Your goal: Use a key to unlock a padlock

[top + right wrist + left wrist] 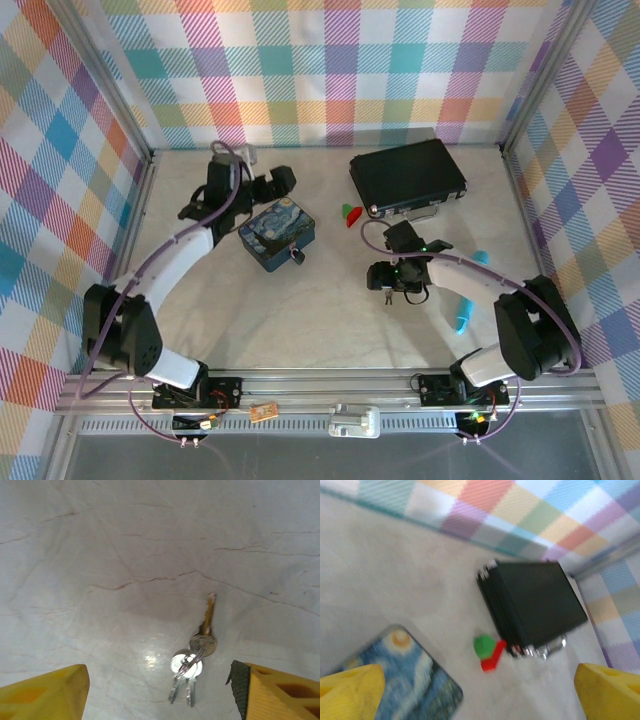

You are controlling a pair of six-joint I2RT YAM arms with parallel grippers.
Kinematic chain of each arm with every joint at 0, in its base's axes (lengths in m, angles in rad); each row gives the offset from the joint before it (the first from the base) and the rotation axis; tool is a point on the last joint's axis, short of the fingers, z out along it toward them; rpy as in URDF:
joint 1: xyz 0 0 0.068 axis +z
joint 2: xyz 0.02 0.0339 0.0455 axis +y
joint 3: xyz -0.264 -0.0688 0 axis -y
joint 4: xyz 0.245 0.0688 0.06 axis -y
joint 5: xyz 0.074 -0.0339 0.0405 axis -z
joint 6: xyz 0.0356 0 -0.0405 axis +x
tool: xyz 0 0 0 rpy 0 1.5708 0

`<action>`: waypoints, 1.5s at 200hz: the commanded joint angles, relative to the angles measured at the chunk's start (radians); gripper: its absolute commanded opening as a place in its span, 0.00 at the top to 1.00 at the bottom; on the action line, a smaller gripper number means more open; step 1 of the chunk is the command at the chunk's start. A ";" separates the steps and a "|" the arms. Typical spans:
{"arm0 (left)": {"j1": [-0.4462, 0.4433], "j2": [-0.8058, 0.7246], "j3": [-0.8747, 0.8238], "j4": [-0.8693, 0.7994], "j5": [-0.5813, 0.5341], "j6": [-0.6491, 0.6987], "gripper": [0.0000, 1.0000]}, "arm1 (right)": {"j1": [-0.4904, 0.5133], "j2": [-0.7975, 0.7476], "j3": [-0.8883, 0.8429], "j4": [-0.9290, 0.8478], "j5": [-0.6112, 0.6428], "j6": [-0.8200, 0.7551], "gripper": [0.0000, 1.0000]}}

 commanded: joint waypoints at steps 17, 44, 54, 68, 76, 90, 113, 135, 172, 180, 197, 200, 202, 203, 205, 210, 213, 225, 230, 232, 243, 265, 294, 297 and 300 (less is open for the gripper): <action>-0.183 -0.071 -0.207 0.033 -0.095 -0.160 0.03 | 0.025 0.075 0.072 -0.083 0.104 0.040 0.41; -0.250 -0.079 -0.274 0.073 -0.169 -0.209 0.03 | 0.049 0.083 0.048 -0.083 0.105 0.075 0.49; -0.250 -0.075 -0.268 0.067 -0.186 -0.208 0.03 | 0.054 0.087 0.038 -0.077 0.094 0.091 0.51; -0.251 -0.074 -0.244 0.056 -0.218 -0.190 0.03 | 0.065 0.091 0.027 -0.069 0.090 0.109 0.53; -0.251 -0.073 -0.230 0.055 -0.230 -0.177 0.02 | 0.072 0.094 0.024 -0.068 0.095 0.117 0.56; -0.251 -0.070 -0.202 0.056 -0.240 -0.158 0.02 | 0.077 0.097 0.023 -0.079 0.111 0.135 0.57; -0.251 -0.062 -0.177 0.048 -0.241 -0.139 0.02 | 0.081 0.098 0.020 -0.088 0.141 0.148 0.58; -0.251 -0.070 -0.204 0.067 -0.248 -0.158 0.02 | 0.081 0.115 0.028 -0.085 0.165 0.131 0.59; -0.251 -0.101 -0.248 0.079 -0.250 -0.193 0.02 | 0.081 0.154 0.050 -0.065 0.191 0.081 0.62; -0.251 -0.107 -0.251 0.074 -0.255 -0.192 0.02 | 0.081 0.163 0.054 -0.055 0.183 0.067 0.64; -0.251 -0.121 -0.250 0.058 -0.268 -0.183 0.02 | 0.082 0.175 0.058 -0.023 0.157 0.039 0.67; -0.251 -0.123 -0.249 0.058 -0.269 -0.183 0.02 | 0.081 0.177 0.058 -0.016 0.151 0.033 0.67; -0.250 -0.124 -0.249 0.056 -0.270 -0.182 0.02 | 0.081 0.177 0.058 -0.010 0.147 0.030 0.68; -0.250 -0.125 -0.249 0.055 -0.271 -0.180 0.02 | 0.082 0.177 0.057 -0.008 0.145 0.028 0.68; -0.250 -0.127 -0.249 0.054 -0.273 -0.179 0.02 | 0.081 0.177 0.057 -0.003 0.141 0.024 0.69; -0.251 -0.129 -0.248 0.054 -0.274 -0.180 0.01 | 0.082 0.179 0.057 0.009 0.132 0.015 0.70; -0.251 -0.131 -0.250 0.055 -0.276 -0.180 0.01 | 0.082 0.179 0.057 0.019 0.124 0.007 0.70; -0.251 -0.137 -0.253 0.055 -0.280 -0.180 0.02 | 0.084 0.184 0.061 0.039 0.105 -0.019 0.73; -0.251 -0.138 -0.254 0.054 -0.280 -0.183 0.01 | 0.083 0.189 0.066 0.040 0.102 -0.028 0.74; -0.251 -0.138 -0.254 0.055 -0.281 -0.183 0.01 | 0.083 0.190 0.068 0.041 0.102 -0.031 0.74; -0.251 -0.143 -0.259 0.056 -0.280 -0.188 0.02 | 0.084 0.199 0.077 0.042 0.097 -0.055 0.78; -0.251 -0.153 -0.266 0.056 -0.282 -0.194 0.02 | 0.085 0.215 0.086 0.029 0.101 -0.075 0.81; -0.251 -0.158 -0.270 0.051 -0.287 -0.199 0.02 | 0.084 0.218 0.064 0.043 0.104 -0.095 0.90; -0.251 -0.159 -0.270 0.051 -0.287 -0.200 0.02 | 0.085 0.218 0.062 0.046 0.103 -0.098 0.92; -0.251 -0.159 -0.270 0.052 -0.286 -0.203 0.02 | 0.084 0.218 0.060 0.047 0.100 -0.103 0.94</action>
